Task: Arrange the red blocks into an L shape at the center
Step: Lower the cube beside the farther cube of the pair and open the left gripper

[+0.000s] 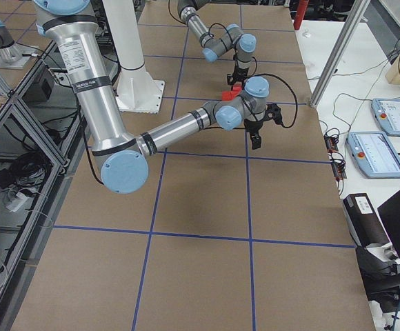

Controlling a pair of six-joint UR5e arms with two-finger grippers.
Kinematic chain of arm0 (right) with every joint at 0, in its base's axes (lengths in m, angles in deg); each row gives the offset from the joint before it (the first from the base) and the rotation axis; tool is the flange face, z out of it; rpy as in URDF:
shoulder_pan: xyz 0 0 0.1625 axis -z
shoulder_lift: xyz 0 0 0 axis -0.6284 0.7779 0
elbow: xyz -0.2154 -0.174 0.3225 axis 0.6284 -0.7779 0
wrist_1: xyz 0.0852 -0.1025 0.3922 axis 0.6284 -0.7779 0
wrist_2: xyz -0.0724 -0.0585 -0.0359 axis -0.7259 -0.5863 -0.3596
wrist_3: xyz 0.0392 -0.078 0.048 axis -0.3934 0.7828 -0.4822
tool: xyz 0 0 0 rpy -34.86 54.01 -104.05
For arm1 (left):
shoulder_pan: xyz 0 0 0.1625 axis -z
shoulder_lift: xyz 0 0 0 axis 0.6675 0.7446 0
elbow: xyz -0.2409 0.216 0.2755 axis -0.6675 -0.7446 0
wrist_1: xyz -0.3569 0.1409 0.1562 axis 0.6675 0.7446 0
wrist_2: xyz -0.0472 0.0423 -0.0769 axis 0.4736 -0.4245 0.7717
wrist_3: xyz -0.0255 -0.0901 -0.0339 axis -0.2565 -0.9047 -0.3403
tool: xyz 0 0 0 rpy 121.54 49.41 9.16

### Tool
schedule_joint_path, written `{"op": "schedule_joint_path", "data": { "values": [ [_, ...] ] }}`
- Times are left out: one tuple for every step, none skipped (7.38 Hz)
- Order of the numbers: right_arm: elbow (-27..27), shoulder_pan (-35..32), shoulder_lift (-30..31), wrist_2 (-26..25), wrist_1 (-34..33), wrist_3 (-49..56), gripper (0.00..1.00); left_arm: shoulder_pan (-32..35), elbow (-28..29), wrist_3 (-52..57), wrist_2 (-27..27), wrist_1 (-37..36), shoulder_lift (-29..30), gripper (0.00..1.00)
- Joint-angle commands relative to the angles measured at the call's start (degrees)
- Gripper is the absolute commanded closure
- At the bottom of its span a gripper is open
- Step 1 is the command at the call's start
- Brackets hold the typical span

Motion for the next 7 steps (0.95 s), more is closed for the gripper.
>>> {"op": "schedule_joint_path", "data": {
  "values": [
    [0.04,0.0,-0.09,0.0,0.0,0.0,0.01,-0.45,0.04,0.55,0.07,0.02,-0.06,1.0],
    [0.04,0.0,-0.09,0.0,0.0,0.0,0.01,-0.45,0.04,0.46,0.07,-0.07,-0.06,1.0],
    [0.13,0.0,-0.09,0.0,0.0,0.0,0.01,-0.45,-0.05,0.46,0.07,-0.15,-0.06,1.0],
    [0.22,0.0,-0.09,0.09,-0.09,0.0,0.01,-0.45,-0.05,0.46,0.07,-0.33,-0.06,0.87],
    [0.22,0.0,-0.18,0.09,-0.09,0.0,0.01,-0.45,-0.22,0.81,-0.01,-0.16,-0.06,0.2],
    [0.13,0.0,-0.26,0.09,-0.09,0.0,0.01,-0.54,-0.31,0.73,-0.02,-0.24,-0.06,0.0],
    [0.13,0.0,-0.35,0.09,-0.18,0.0,0.01,-0.54,-0.4,0.73,-0.02,-0.24,-0.06,0.0]
  ]
}}
